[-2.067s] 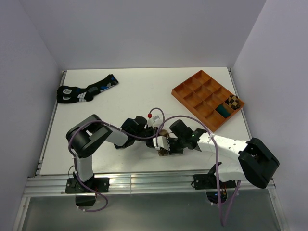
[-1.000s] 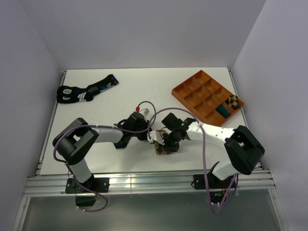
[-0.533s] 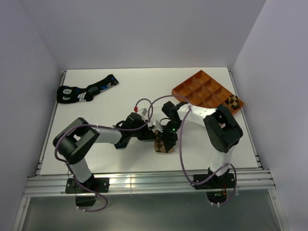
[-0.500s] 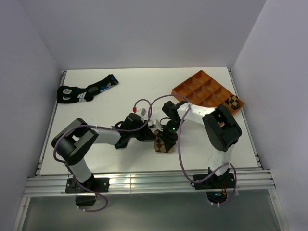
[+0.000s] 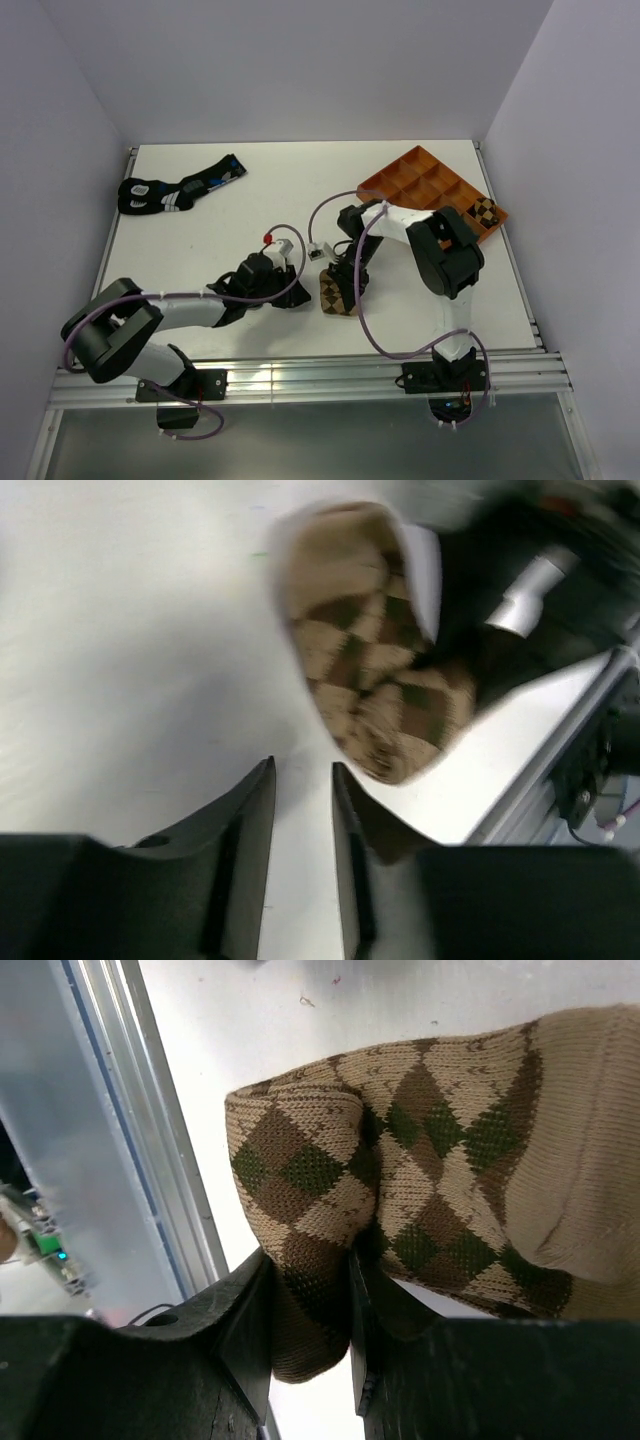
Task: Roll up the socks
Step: Roll the sock at the center of the board.
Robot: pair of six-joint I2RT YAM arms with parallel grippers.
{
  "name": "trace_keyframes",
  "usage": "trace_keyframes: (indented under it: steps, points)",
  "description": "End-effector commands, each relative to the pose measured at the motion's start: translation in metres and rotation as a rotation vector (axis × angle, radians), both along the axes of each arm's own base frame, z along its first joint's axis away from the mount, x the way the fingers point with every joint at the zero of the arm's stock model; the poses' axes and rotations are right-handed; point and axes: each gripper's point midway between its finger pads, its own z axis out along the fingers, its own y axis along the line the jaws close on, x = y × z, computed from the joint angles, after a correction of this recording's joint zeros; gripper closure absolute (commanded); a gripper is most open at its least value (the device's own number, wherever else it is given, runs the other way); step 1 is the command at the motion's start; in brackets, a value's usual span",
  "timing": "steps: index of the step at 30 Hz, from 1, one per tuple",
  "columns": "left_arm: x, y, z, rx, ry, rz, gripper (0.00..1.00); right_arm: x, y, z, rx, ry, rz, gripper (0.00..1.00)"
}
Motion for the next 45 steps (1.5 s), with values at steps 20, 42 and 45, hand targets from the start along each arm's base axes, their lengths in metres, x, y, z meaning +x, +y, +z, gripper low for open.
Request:
trace_keyframes:
  steps: [20, 42, 45]
  points:
    - [-0.003, -0.077, 0.034, 0.177, -0.427, -0.341, 0.53, 0.015, -0.016, -0.019, -0.161, 0.079, 0.083, 0.79]
    - [-0.049, -0.071, -0.030, 0.066, -0.191, -0.389, 0.65, 0.020, -0.006, -0.020, -0.152, 0.092, 0.028, 0.74]
    - [-0.056, -0.065, -0.040, 0.049, -0.145, -0.368, 0.84, 0.022, -0.004, -0.020, -0.145, 0.069, 0.013, 0.71]
